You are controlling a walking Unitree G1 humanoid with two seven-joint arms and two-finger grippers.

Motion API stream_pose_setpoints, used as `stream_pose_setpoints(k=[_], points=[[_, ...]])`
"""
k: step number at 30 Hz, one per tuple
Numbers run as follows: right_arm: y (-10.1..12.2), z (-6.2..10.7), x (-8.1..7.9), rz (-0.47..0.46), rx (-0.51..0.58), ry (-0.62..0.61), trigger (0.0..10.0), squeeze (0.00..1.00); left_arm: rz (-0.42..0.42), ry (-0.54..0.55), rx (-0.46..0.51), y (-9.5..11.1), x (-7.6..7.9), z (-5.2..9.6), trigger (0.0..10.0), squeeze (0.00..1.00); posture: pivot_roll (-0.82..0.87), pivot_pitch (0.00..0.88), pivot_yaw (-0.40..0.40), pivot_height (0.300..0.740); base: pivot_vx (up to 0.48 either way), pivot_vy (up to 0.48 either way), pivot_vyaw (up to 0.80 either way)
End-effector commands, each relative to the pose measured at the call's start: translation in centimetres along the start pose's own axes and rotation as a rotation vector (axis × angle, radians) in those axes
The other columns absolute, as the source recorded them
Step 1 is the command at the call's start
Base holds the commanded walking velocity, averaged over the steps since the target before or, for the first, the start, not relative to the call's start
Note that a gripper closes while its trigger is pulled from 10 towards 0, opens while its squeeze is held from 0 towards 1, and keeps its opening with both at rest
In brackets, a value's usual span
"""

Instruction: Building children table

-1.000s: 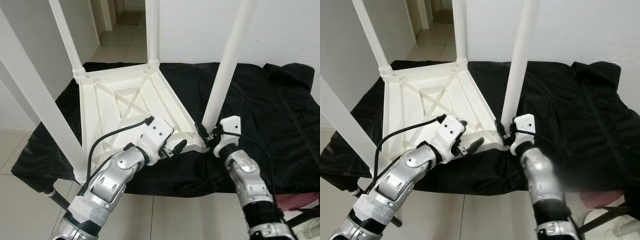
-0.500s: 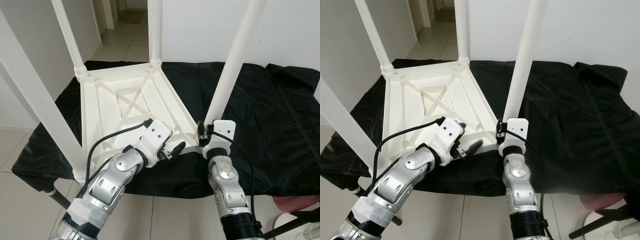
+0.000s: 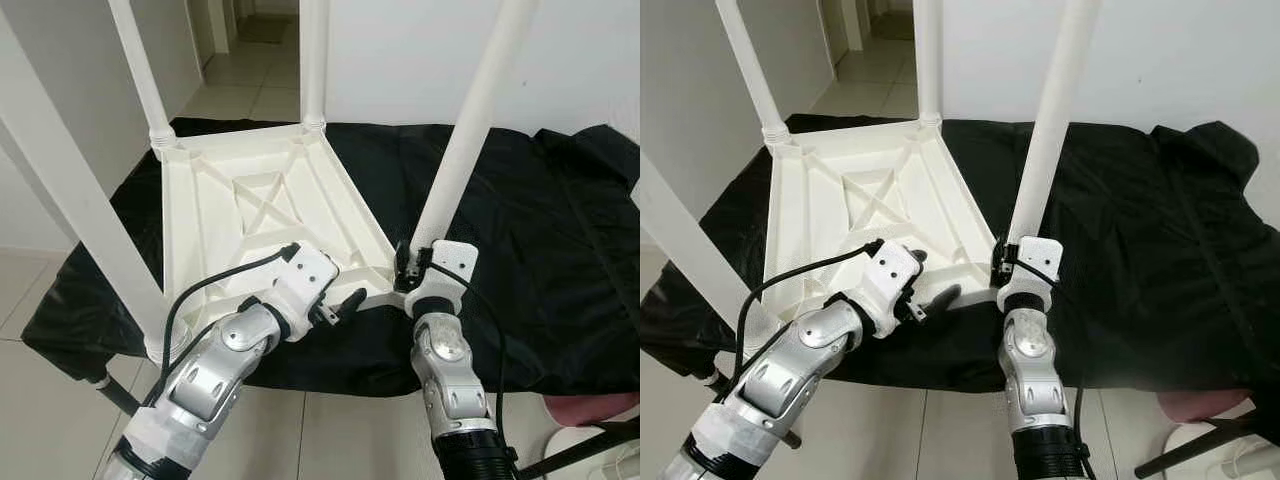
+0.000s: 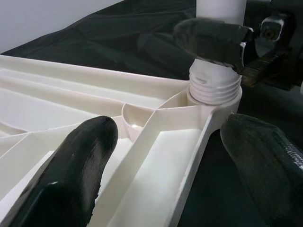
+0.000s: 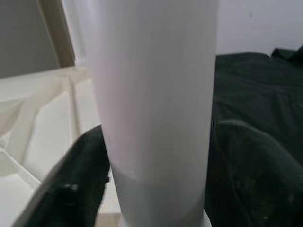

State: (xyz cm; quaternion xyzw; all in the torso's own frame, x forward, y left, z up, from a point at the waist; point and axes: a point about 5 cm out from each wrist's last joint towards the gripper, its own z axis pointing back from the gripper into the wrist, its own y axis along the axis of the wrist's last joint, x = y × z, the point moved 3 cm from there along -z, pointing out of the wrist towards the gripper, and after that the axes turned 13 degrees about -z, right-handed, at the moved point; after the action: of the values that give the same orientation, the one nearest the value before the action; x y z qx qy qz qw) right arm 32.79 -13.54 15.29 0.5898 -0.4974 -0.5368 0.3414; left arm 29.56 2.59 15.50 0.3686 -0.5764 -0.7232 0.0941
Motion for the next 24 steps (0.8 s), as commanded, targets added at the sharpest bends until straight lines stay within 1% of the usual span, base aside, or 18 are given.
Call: stream_pose_setpoints(k=[1, 2, 3, 4, 5, 6, 9, 11, 13, 14, 15, 16, 18, 24], points=[[-0.1, 0.3, -0.3, -0.008, 0.001, 0.041, 10.0, 1.00, -0.006, -0.063, 0.001, -0.1, 0.4, 0.0, 10.0, 0.00, 0.01, 0.000, 0.011, 0.740, 0.000, 0.000, 0.00], [0.1, 0.2, -0.2, -0.001, 0.004, 0.059, 10.0, 1.00, -0.008, -0.065, 0.002, -0.1, 0.3, 0.0, 10.0, 0.00, 0.01, 0.000, 0.011, 0.740, 0.000, 0.000, 0.00], [0.1, 0.1, -0.2, 0.005, -0.004, 0.102, 10.0, 0.87, -0.014, -0.064, 0.004, -0.1, 0.3, 0.0, 10.0, 0.00, 0.01, 0.000, 0.009, 0.740, 0.000, 0.000, 0.00], [0.1, 0.0, -0.2, 0.010, -0.011, 0.130, 10.0, 0.27, -0.018, -0.063, 0.005, 0.0, 0.2, 0.0, 10.0, 0.00, 0.01, 0.000, 0.009, 0.740, 0.000, 0.000, 0.00], [0.1, 0.0, -0.2, 0.010, -0.011, 0.130, 10.0, 0.27, -0.018, -0.063, 0.005, 0.0, 0.2, 0.0, 10.0, 0.00, 0.01, 0.000, 0.009, 0.740, 0.000, 0.000, 0.00], [-0.2, 0.0, -0.2, 0.003, -0.038, 0.171, 10.0, 0.00, -0.016, -0.059, 0.003, 0.0, 0.1, 0.0, 10.0, 0.00, 0.01, 0.000, 0.005, 0.740, 0.000, 0.000, 0.00], [-0.3, -0.2, 0.4, 0.040, -0.079, 0.286, 10.0, 0.00, 0.004, -0.046, -0.005, -0.1, -0.1, 0.1, 10.0, 0.00, 0.02, 0.000, -0.001, 0.740, 0.000, 0.000, 0.00], [-0.2, -0.2, 0.5, 0.056, -0.079, 0.310, 10.0, 0.00, 0.012, -0.045, -0.006, -0.1, -0.1, 0.2, 10.0, 0.00, 0.02, 0.001, -0.005, 0.740, 0.000, 0.000, 0.00], [0.1, -0.5, 0.7, 0.074, -0.089, 0.370, 10.0, 0.00, 0.015, -0.035, -0.012, -0.2, -0.2, 0.3, 10.0, 0.00, 0.02, 0.006, -0.007, 0.740, 0.000, 0.000, 0.00], [0.1, -0.5, 0.7, 0.074, -0.089, 0.370, 10.0, 0.00, 0.015, -0.035, -0.012, -0.2, -0.2, 0.3, 10.0, 0.00, 0.02, 0.006, -0.007, 0.740, 0.000, 0.000, 0.00], [0.1, -0.8, 0.9, 0.094, -0.105, 0.412, 10.0, 0.00, 0.014, -0.031, -0.014, -0.2, -0.1, 0.3, 10.0, 0.00, 0.03, 0.010, -0.012, 0.740, 0.000, 0.000, 0.00], [0.1, -0.8, 0.9, 0.094, -0.105, 0.412, 10.0, 0.00, 0.014, -0.031, -0.014, -0.2, -0.1, 0.3, 10.0, 0.00, 0.03, 0.010, -0.012, 0.740, 0.000, 0.000, 0.00], [0.2, -1.2, 1.3, 0.128, -0.126, 0.472, 10.0, 0.00, 0.016, -0.027, -0.016, -0.2, -0.1, 0.4, 10.0, 0.00, 0.03, 0.020, -0.018, 0.740, 0.000, 0.000, 0.00], [0.4, -2.0, 1.8, 0.153, -0.147, 0.528, 10.0, 0.00, 0.020, -0.013, -0.019, -0.2, 0.0, 0.5, 10.0, 0.00, 0.03, 0.034, -0.026, 0.740, 0.000, 0.000, 0.00]])
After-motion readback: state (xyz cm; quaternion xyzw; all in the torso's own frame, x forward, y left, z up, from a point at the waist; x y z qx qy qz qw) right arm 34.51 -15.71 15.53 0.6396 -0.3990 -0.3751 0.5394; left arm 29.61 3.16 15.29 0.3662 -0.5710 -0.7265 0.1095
